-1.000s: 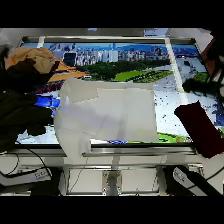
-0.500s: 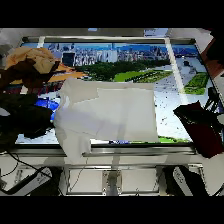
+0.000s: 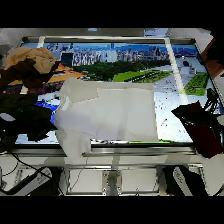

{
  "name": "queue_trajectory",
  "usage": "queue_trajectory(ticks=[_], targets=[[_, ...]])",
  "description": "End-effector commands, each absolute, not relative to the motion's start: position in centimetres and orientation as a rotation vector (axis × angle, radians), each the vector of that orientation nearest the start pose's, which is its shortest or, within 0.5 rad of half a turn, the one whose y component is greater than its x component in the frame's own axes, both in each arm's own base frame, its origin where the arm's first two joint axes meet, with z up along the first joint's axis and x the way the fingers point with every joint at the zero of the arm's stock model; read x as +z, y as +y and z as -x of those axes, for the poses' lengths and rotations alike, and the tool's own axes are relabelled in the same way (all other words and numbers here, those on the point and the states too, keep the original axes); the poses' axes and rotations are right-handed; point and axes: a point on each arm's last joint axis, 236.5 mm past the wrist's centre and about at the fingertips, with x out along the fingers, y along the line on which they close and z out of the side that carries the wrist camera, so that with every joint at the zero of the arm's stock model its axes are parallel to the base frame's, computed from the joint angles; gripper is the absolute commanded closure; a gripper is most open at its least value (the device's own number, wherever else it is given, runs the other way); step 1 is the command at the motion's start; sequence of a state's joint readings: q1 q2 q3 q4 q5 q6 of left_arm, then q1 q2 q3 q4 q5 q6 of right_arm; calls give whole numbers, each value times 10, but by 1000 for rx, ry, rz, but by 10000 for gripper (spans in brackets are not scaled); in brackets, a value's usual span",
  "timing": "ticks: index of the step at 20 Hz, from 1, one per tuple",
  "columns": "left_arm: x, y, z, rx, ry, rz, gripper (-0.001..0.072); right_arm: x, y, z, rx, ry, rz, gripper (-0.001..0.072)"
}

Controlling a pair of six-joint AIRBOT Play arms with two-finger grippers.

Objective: Fold the shirts.

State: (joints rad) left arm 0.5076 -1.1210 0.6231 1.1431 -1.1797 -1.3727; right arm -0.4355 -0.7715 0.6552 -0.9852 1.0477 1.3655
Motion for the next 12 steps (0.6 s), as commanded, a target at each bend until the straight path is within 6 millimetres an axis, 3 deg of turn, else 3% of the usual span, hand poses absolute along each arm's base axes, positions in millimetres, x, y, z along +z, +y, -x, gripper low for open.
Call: queue_trajectory(ticks=[1,8,9,10,12], targets=[[-87,24,-250,56,1436,715,17,31,-13,-300,7,970,-601,325],[-108,-5,-249,-10,1530,700,23,33,-10,-301,14,965,-615,324],[-107,-8,-251,-16,1523,719,52,33,-10,-301,14,965,-615,324],[-105,-11,-254,-22,1512,739,145,33,-10,-301,15,966,-615,325],[-102,-15,-259,-39,1494,762,424,32,-8,-298,23,980,-617,326]])
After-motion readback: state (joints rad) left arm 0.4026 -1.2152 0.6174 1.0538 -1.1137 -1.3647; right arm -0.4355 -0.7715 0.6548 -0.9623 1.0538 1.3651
